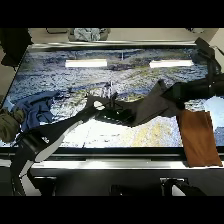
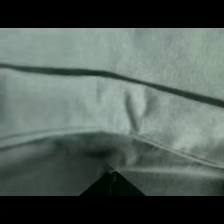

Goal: Fold the shirts.

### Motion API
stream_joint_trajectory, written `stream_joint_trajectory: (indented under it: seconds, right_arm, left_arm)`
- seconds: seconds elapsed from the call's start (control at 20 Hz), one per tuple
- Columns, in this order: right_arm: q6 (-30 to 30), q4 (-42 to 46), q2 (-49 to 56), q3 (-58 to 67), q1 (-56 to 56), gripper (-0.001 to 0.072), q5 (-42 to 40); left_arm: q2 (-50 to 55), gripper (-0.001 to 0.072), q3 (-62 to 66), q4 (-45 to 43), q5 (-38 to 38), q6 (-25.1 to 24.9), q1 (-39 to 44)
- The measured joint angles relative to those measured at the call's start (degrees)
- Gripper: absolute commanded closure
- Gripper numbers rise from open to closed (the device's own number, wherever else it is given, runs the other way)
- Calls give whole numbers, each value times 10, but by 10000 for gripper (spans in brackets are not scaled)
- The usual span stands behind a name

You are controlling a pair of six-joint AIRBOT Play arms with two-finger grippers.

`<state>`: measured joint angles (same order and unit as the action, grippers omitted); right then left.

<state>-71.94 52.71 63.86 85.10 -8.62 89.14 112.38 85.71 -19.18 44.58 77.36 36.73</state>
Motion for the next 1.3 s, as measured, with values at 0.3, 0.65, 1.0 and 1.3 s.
stream_joint_trajectory:
  seconds: [0.3,0.65,1.0,1.3]
  right_arm:
    - [15,-42,48,0,20,670,-43]
    - [56,-149,190,1,170,667,-186]
    - [112,-276,359,1,288,7,-321]
    - [113,-185,348,1,202,15,-240]
  left_arm:
    - [-66,681,-1,-104,15,-2,-42]
    - [-246,680,-1,-332,96,26,-211]
    - [-337,679,-3,-373,117,51,-257]
    - [-348,678,-36,-380,114,51,-245]
